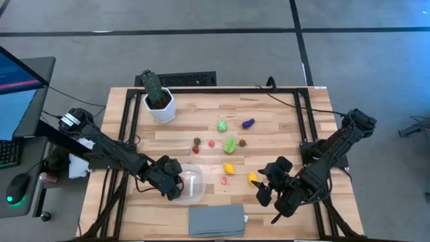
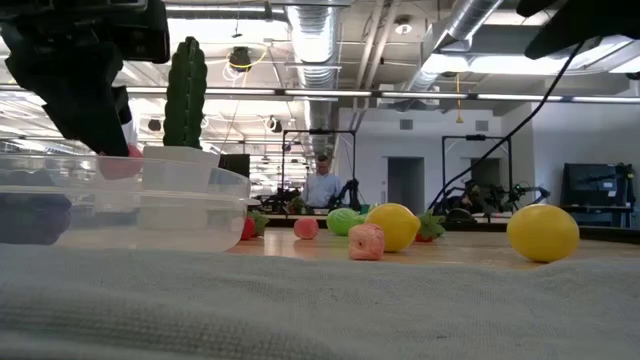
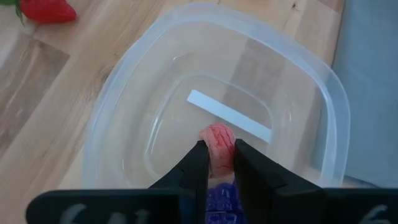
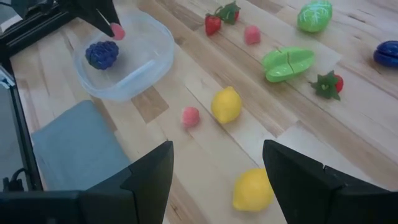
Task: Pick and placing Produce into tupperware
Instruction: Put the top peach into the transparent bin, then put the bottom strawberry into the transparent bin
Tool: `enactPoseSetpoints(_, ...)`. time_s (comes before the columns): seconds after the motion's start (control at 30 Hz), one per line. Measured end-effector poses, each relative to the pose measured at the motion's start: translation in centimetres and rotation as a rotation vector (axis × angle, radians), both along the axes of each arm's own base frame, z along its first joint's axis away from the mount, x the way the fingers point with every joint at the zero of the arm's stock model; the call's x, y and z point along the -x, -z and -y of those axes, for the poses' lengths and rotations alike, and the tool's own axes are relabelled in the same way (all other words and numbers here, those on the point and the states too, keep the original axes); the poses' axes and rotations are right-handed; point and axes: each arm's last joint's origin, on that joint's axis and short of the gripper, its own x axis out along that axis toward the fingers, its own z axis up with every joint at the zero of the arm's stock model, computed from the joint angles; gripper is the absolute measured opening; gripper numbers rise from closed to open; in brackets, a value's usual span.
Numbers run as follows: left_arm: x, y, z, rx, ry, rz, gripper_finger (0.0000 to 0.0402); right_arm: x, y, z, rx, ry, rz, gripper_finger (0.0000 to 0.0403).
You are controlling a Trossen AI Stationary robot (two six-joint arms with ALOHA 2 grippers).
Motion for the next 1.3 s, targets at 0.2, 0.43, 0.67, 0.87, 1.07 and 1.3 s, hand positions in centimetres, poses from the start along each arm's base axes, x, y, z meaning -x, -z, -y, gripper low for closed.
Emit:
enactPoseSetpoints(0.2, -0.1, 0.0, -0.1, -0.017, -0.009, 0.013, 0.0111, 0.0, 0.0, 0.0, 0.005, -0.004, -0.002, 0.0271)
enactPoseSetpoints(0.43, -0.2, 0.0, -0.3, -0.019, -0.016, 0.013, 0.0175, 0.0, 0.0, 0.1, 0.013, -0.006, -0.009, 0.0271)
enactPoseSetpoints(0.67, -1.6, -1.5, -1.1, -0.095, 0.004, 0.081, 0.0179, 0.1, 0.0, 0.1, 0.03, -0.018, -0.019, 0.0271)
enactPoseSetpoints(0.87, -2.7, -2.0, -3.4, -0.209, -0.04, 0.093, 0.0172, 0.1, 0.0, 0.1, 0.034, -0.022, -0.02, 0.0271)
enactPoseSetpoints(1.07, -3.5, -1.6, -7.7, -0.163, -0.204, 0.018, 0.0171, 0.0, 0.0, 0.1, 0.033, -0.022, -0.019, 0.0271)
enactPoseSetpoints(1.3, -4.0, -1.5, -12.6, 0.106, -0.481, -0.017, 0.0171, 0.0, 0.0, 0.1, 0.032, -0.022, -0.017, 0.0271)
